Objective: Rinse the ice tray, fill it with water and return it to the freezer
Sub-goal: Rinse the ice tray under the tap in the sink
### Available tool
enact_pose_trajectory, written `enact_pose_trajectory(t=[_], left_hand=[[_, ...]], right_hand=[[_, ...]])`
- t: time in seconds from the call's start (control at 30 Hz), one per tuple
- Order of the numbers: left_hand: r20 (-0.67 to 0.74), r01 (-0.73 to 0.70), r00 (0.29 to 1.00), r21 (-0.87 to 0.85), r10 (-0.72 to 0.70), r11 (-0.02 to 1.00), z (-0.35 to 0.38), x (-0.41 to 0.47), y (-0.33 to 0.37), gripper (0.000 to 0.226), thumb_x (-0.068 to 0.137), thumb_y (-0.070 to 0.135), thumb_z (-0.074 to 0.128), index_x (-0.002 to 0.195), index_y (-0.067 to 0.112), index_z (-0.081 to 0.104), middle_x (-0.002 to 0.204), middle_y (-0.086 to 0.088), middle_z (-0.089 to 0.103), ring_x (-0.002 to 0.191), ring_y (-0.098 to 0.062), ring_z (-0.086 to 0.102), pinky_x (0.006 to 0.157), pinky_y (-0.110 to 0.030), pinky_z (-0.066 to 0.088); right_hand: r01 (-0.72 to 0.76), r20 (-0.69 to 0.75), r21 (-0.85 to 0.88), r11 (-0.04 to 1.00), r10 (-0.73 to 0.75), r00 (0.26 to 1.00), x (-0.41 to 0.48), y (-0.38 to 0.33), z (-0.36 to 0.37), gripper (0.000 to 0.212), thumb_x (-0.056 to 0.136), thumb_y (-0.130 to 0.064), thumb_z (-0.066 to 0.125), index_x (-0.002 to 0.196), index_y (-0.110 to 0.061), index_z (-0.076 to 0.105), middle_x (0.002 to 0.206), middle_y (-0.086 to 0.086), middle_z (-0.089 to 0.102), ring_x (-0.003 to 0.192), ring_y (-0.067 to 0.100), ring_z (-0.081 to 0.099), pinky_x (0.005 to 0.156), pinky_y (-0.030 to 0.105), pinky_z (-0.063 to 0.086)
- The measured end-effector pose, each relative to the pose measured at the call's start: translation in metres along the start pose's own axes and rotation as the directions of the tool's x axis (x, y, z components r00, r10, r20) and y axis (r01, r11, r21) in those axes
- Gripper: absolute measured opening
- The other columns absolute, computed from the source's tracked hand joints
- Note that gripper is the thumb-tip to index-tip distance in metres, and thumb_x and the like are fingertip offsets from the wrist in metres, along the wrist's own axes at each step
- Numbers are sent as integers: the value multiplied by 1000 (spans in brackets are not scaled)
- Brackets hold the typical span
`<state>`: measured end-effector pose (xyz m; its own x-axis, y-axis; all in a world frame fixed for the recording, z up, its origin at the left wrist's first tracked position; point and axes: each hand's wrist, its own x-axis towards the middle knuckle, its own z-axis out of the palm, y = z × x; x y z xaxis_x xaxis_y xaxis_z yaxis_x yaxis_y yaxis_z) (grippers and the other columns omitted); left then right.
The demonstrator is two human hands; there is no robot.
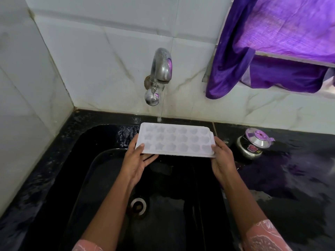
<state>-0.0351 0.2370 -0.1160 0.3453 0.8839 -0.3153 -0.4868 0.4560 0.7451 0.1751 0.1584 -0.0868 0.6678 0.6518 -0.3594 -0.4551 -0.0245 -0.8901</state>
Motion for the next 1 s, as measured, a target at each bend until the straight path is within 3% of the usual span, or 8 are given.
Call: enact_pose_trajectory(t=[0.23,0.37,0.57,0.73,0.83,1.0], left_hand=[[-106,-111,988,-1,110,994,-48,-2,25,43,100,11,33,141,23,35,119,-3,60,90,-18,69,66,-33,59],[-183,-182,966,17,182,983,-74,-5,41,43,101,12,32,143,20,33,114,-2,60,92,-20,65,63,-32,59],[-228,-262,936,53,267,964,-103,-8,62,42,101,16,32,143,14,32,130,-14,51,79,-14,71,62,-33,59],[-204,-295,931,69,303,953,-121,-7,66,42,102,15,26,144,10,28,139,-18,45,85,-16,71,64,-34,59],[-188,-297,934,66,304,953,-125,-9,63,43,102,17,28,144,10,29,140,-17,45,93,-18,69,68,-35,59],[-215,-298,932,9,293,954,-123,-16,49,40,101,19,30,141,13,35,133,-12,52,89,-15,70,67,-34,59]], right_hand=[[18,108,-75,997,-10,994,-15,25,56,40,91,10,36,129,1,48,125,16,56,111,30,56,100,41,44],[13,174,-103,995,6,985,-21,42,84,39,92,9,36,129,0,47,127,17,55,116,30,53,103,39,42],[-3,273,-131,991,39,961,-32,61,109,39,94,7,36,129,-3,48,125,13,57,113,25,56,98,34,45],[17,330,-152,988,35,943,-38,65,116,39,93,7,38,127,-5,50,115,7,61,101,18,60,84,23,51],[23,331,-205,978,47,943,-34,64,110,39,92,6,43,128,-5,49,120,11,60,107,23,59,90,32,50],[95,354,-385,918,52,934,-22,49,97,36,88,8,47,122,-2,51,107,13,61,102,27,60,84,34,50]])
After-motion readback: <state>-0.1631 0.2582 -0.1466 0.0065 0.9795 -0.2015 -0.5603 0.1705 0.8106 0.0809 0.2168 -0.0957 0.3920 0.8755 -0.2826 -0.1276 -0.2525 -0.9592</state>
